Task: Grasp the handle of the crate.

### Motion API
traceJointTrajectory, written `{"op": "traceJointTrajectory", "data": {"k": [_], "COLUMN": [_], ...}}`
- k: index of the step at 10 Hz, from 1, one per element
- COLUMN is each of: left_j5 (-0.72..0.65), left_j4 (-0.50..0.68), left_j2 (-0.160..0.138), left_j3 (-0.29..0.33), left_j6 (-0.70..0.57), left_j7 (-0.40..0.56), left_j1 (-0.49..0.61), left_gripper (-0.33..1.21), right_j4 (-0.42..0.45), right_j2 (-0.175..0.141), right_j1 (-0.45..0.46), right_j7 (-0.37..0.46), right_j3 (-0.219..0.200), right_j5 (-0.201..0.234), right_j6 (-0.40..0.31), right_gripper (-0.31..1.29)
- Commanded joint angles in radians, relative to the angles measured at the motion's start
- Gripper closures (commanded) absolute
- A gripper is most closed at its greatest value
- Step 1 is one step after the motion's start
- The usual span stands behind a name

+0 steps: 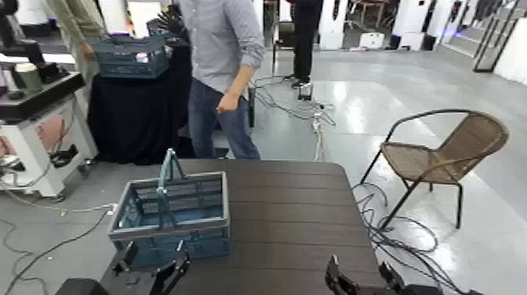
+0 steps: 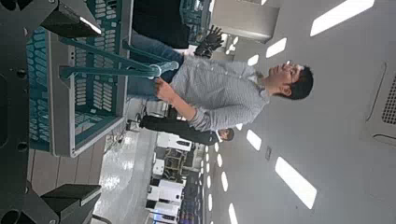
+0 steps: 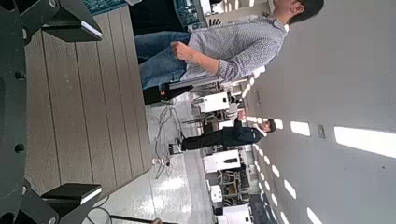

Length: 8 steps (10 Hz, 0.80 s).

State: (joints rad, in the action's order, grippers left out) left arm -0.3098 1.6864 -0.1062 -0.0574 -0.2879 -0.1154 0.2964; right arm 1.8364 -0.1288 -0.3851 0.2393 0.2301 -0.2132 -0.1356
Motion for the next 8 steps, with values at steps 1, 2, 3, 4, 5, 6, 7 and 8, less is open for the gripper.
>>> {"op": "traceJointTrajectory", "data": {"k": [1, 2, 3, 4, 5, 6, 7, 8], "left_j5": [-0.021, -0.026, -0.038, -0.058, -0.077, -0.100, -0.121, -0.143], "left_j4": [-0.002, -0.002, -0.002, -0.002, -0.002, -0.002, -0.002, -0.002], "left_j2": [-0.001, -0.001, -0.003, -0.004, -0.010, -0.020, -0.024, -0.027], "left_j3": [0.004, 0.002, 0.004, 0.008, 0.016, 0.024, 0.037, 0.054], "left_j6": [0.027, 0.030, 0.046, 0.070, 0.101, 0.133, 0.158, 0.190], "left_j7": [-0.013, -0.017, -0.024, -0.038, -0.049, -0.067, -0.087, -0.101], "left_j1": [-0.003, -0.003, -0.006, -0.013, -0.025, -0.042, -0.062, -0.080], "left_gripper": [0.11, 0.11, 0.11, 0.11, 0.11, 0.11, 0.11, 0.11], "right_j4": [0.000, 0.000, 0.000, 0.000, -0.002, -0.002, -0.003, -0.005], "right_j2": [0.000, 0.000, 0.001, 0.001, 0.001, 0.001, 0.003, 0.005], "right_j1": [0.000, 0.000, 0.000, 0.000, 0.000, 0.000, 0.000, 0.000], "right_j7": [0.000, 0.000, 0.000, 0.000, 0.000, 0.000, 0.000, 0.000], "right_j3": [0.000, 0.000, 0.000, 0.000, 0.000, 0.000, 0.000, 0.000], "right_j5": [-0.005, -0.008, -0.008, -0.011, -0.012, -0.012, -0.012, -0.014], "right_j6": [0.004, 0.004, 0.004, 0.004, 0.005, 0.004, 0.004, 0.004], "right_gripper": [0.15, 0.16, 0.15, 0.15, 0.15, 0.15, 0.16, 0.15]}}
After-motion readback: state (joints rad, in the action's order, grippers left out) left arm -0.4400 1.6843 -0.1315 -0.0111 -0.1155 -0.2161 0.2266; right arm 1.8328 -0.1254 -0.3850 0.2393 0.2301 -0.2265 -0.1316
